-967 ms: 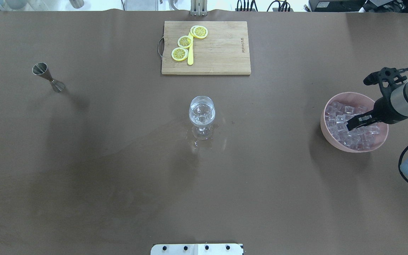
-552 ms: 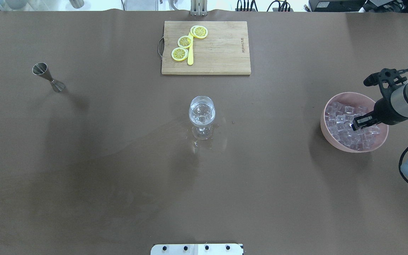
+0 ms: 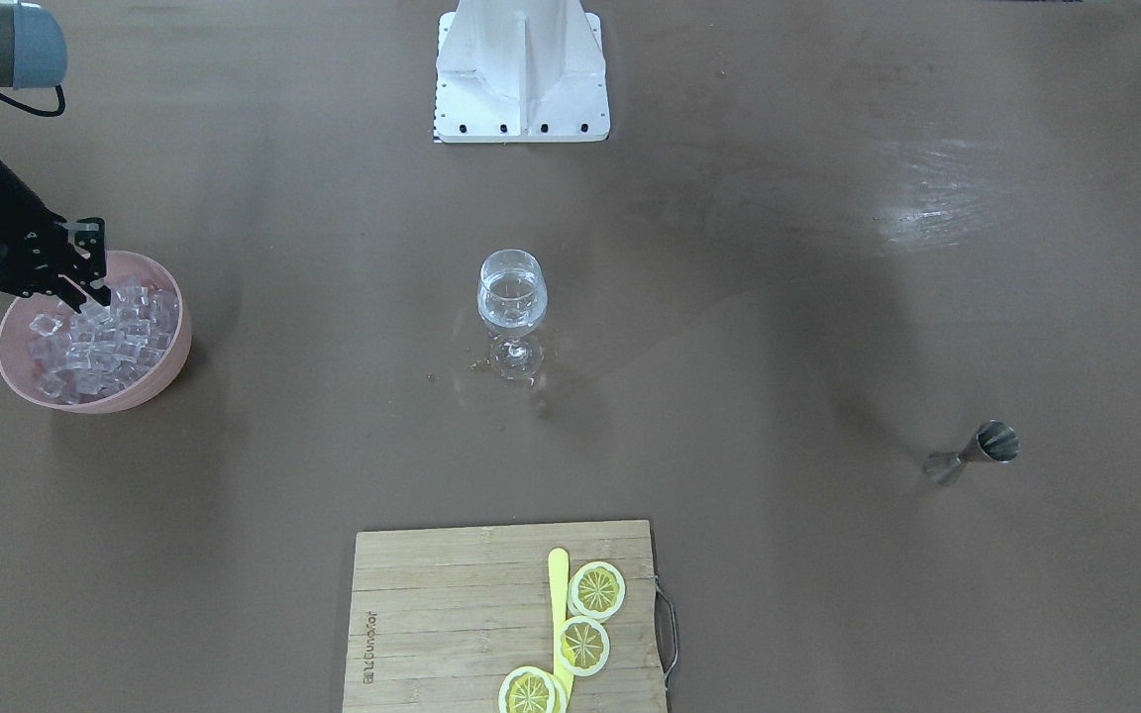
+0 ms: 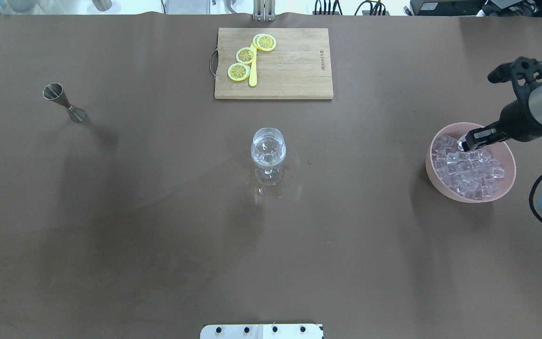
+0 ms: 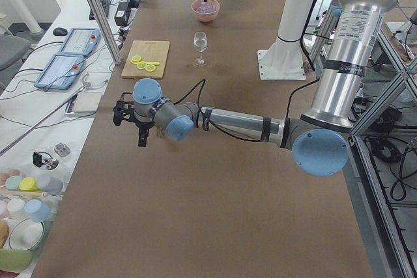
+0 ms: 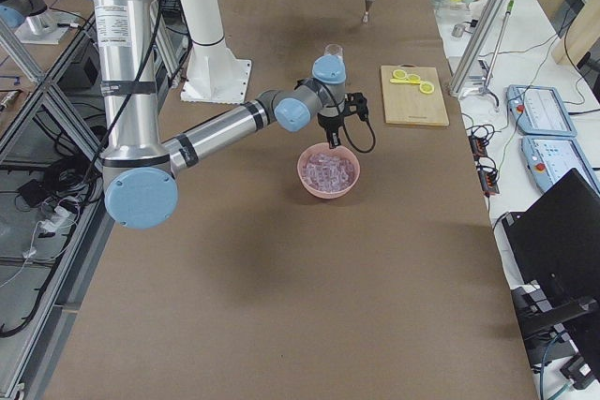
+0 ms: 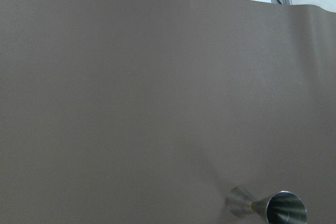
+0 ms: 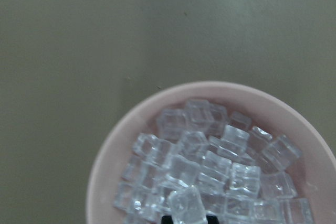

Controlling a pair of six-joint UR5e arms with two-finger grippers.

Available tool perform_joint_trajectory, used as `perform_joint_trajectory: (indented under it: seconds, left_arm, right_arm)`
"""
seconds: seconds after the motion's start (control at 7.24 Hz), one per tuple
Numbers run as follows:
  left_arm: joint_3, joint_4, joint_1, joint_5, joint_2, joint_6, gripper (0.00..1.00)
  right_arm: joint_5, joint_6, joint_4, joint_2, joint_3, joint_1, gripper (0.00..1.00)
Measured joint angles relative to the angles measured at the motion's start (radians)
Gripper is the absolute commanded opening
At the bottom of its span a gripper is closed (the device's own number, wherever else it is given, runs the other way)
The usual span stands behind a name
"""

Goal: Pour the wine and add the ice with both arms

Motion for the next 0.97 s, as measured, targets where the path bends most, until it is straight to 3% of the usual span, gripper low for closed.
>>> perform_joint_trajectory:
  seconds: [0.28, 0.41, 0.69, 0.83, 0.97]
  left_arm:
    - [0.003, 0.000, 0.000, 0.000, 0.000, 0.000, 0.99]
    - [0.005, 0.000, 0.000, 0.000, 0.000, 0.000, 0.99]
    - [0.008, 0.000, 0.000, 0.000, -0.001, 0.001, 0.99]
    - [0.008, 0.001, 0.000, 0.000, -0.003, 0.000, 0.99]
    - [0.007, 0.001, 0.000, 0.000, -0.004, -0.001, 0.99]
  right_arm:
    - [-0.020, 0.143, -0.252, 0.283, 0.043, -0.054, 0.00]
    - [-0.058, 0.261, -0.300, 0.402, 0.025, -0.116, 0.00]
    - [-0.152, 0.467, -0.320, 0.626, -0.098, -0.243, 0.00]
    - [-0.194, 0.523, -0.305, 0.691, -0.153, -0.290, 0.00]
    - [-0.214, 0.561, -0.280, 0.719, -0.180, -0.315, 0.26]
